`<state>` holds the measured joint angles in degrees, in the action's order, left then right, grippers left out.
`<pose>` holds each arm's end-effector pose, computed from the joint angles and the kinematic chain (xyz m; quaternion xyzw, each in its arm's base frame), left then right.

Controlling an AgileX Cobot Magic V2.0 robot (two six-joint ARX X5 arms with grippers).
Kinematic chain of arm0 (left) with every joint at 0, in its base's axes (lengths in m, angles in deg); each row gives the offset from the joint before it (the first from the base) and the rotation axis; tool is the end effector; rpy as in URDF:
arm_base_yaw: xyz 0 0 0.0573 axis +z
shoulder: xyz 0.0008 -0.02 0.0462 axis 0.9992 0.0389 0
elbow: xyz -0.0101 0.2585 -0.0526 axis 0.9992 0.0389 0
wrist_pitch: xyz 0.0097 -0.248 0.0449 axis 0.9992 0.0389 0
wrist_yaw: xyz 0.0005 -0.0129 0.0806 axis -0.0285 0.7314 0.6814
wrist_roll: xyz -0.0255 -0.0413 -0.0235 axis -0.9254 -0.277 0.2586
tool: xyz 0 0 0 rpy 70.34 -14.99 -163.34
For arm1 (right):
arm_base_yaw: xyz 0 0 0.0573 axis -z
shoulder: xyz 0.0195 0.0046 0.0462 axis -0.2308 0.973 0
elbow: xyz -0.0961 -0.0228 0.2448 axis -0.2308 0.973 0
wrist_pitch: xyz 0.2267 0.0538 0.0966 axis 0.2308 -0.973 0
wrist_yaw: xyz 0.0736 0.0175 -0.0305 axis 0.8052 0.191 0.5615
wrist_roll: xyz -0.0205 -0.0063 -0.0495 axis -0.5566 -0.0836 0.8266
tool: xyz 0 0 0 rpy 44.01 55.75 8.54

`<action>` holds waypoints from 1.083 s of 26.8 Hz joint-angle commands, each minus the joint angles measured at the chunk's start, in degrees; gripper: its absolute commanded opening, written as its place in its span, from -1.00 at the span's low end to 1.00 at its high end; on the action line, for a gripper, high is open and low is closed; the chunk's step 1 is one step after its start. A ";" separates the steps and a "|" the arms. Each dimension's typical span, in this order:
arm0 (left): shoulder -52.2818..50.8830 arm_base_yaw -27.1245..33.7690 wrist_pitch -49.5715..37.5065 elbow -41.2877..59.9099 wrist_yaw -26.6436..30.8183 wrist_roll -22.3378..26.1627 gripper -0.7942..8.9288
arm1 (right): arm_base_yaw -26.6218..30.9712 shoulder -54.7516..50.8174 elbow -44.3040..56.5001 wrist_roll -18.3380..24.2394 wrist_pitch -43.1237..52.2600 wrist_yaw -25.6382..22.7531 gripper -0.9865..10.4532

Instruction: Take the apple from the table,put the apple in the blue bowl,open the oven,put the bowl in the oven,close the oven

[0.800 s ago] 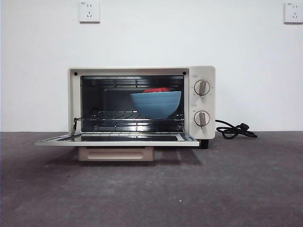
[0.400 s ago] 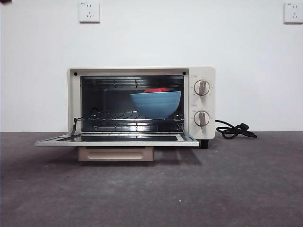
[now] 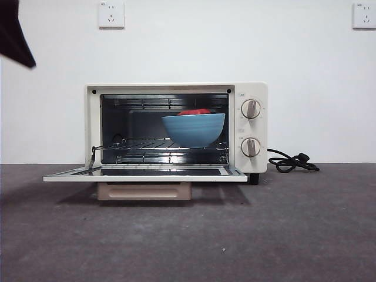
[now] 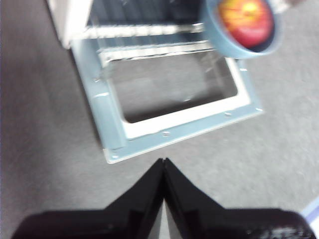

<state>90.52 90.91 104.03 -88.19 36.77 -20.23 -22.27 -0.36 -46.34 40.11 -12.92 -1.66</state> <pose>0.2671 -0.0009 0.3181 -0.1150 0.4610 -0.2407 0.8464 0.0816 0.0557 0.5472 -0.0004 0.1975 0.2514 0.9475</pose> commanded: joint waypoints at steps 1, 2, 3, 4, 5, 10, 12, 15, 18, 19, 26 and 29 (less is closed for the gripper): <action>4.61 2.56 -0.39 -0.15 -1.18 0.13 -0.85 | -0.07 -0.98 -0.02 0.42 -1.33 0.39 -0.85; 6.19 2.93 -0.39 -0.11 -1.73 0.09 -0.85 | -0.07 -1.44 0.00 0.42 -1.36 0.50 -0.85; 7.45 3.02 -0.46 0.04 -2.27 0.09 -0.85 | -0.07 -1.88 0.09 0.39 -1.36 0.50 -0.85; 8.70 2.99 -0.50 0.33 -2.38 0.13 -0.85 | -0.07 -2.34 0.15 0.39 -1.36 0.50 -0.85; 9.90 3.02 -0.87 0.85 -2.29 0.26 -0.85 | -0.07 -2.71 0.26 0.37 -1.36 0.50 -0.85; 12.87 3.58 -10.32 8.98 -2.47 -4.92 -0.85 | -0.07 -3.96 0.83 0.24 -1.38 3.58 -0.85; 12.87 3.63 -17.20 14.19 -2.58 -9.68 -0.85 | -0.07 -4.02 1.09 -0.13 -1.38 6.05 -0.85; 12.46 3.80 -27.54 21.38 -4.94 -16.15 -0.85 | -0.07 -4.44 1.22 -0.92 -1.38 8.20 -0.85; 12.17 3.67 -34.29 26.10 -3.98 -20.31 -0.85 | -0.07 -4.59 1.22 -1.01 -1.38 8.79 -0.85; 12.17 3.52 -35.56 27.21 -3.19 -21.14 -0.85 | -0.07 -4.61 1.22 -1.05 -1.38 8.90 -0.85; 12.17 3.28 -38.64 30.47 -3.37 -22.01 -0.85 | -0.07 -4.57 1.25 -1.11 -1.38 8.87 -0.85; 12.17 2.89 -39.52 30.47 -3.43 -24.28 -0.85 | -0.07 -4.57 1.25 -1.09 -1.38 8.87 -0.85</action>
<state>102.87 94.08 64.81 -58.07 33.71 -42.76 -22.27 -4.78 -45.46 39.62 -12.92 7.11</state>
